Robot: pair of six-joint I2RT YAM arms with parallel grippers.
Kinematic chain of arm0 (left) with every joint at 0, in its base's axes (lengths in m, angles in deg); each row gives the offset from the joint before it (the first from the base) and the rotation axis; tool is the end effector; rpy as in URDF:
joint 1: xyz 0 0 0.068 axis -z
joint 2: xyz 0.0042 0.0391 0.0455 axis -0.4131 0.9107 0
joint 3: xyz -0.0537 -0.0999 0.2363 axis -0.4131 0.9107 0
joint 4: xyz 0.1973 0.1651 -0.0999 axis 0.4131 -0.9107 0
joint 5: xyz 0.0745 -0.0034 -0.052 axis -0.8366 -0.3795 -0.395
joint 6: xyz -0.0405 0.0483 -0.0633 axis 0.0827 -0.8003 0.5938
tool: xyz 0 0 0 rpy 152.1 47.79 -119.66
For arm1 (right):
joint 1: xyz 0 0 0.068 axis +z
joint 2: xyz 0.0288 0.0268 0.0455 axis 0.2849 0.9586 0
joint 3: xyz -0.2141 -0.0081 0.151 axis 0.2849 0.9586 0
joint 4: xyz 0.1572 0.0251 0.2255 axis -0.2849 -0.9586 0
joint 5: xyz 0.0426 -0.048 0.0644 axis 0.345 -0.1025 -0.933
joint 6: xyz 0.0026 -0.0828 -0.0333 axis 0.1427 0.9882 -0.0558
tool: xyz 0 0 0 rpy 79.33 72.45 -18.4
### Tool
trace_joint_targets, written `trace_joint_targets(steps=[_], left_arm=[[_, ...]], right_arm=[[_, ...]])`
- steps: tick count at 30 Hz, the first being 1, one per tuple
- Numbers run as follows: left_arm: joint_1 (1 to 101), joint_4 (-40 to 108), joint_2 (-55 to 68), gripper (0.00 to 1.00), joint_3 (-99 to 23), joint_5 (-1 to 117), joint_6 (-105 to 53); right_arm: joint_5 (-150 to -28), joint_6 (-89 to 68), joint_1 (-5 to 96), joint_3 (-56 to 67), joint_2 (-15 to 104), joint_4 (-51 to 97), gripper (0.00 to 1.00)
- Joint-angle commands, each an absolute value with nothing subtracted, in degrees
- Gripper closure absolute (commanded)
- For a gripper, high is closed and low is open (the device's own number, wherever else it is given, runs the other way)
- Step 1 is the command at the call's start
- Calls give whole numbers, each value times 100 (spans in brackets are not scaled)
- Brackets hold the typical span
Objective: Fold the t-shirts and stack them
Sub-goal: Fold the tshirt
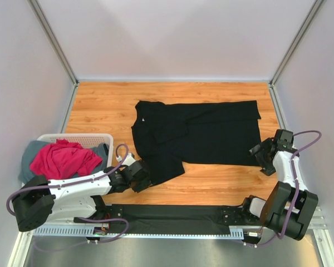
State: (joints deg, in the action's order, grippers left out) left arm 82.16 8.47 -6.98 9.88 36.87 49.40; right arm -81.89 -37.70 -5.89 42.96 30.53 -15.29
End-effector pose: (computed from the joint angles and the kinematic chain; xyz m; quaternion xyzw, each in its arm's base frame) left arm 0.1310 -0.1744 0.0919 -0.2699 0.9242 -0.2030 0.1783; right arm 0.2197 -0.0894 0.1310 0.4635 0.8647 0.0266 0.1918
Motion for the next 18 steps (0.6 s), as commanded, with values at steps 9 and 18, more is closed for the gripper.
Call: trace_joint_targets(steps=[9, 18], left_arm=[[8267, 878, -240, 100, 1010, 3435, 5319], [8267, 552, -592, 100, 808, 2996, 5047]], right_arm=[[-8169, -3445, -955, 4296, 2971, -1513, 19], [-8187, -3480, -1052, 4393, 3436, -1162, 26]])
